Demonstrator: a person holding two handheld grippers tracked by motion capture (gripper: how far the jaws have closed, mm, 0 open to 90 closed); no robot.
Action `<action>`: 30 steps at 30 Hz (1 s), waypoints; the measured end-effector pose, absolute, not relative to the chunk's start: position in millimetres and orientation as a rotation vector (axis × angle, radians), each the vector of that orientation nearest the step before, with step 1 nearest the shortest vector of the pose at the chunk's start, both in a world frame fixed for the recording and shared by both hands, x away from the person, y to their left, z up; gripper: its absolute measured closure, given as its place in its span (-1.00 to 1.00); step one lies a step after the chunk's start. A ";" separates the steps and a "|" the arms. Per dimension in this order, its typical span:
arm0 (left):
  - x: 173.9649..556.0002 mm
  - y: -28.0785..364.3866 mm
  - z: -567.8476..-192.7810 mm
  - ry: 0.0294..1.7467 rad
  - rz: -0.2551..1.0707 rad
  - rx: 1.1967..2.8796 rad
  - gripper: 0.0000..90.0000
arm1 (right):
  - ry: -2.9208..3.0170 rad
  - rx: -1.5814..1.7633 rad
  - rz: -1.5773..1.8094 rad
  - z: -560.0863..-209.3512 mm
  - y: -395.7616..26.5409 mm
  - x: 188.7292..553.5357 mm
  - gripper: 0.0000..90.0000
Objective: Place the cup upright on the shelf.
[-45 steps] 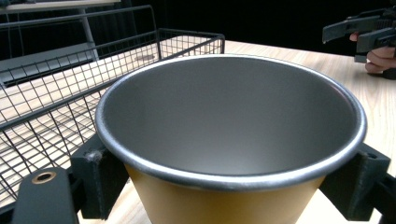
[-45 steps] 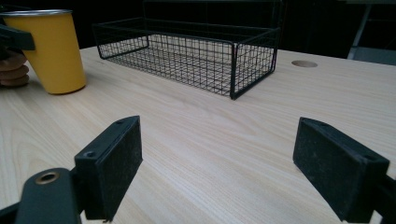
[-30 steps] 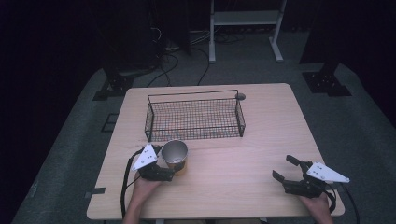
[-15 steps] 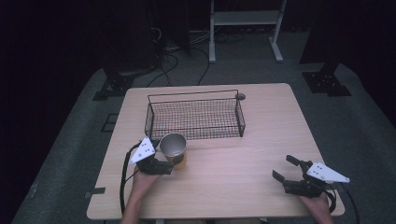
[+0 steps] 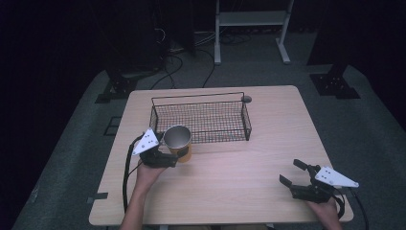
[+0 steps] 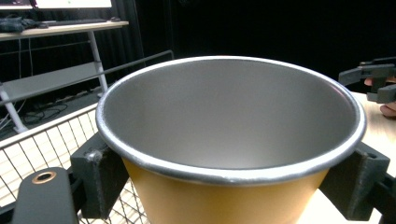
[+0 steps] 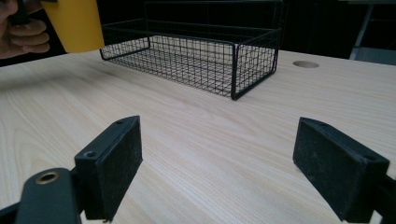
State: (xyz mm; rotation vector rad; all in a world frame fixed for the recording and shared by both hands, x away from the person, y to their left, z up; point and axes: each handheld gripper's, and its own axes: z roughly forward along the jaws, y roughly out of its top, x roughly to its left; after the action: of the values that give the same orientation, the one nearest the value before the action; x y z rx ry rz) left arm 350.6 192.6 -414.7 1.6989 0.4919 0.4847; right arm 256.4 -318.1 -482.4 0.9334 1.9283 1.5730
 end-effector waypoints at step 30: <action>409.5 185.6 -377.8 0.511 0.481 1.669 -0.70 | 1.919 0.939 1.574 -482.5 -318.3 255.8 -0.67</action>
State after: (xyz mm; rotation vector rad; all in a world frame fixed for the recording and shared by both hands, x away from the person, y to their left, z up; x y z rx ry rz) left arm 409.5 185.6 -377.8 1.6686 0.5111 0.4810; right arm 255.8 -318.3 -482.5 0.9391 1.9195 1.5744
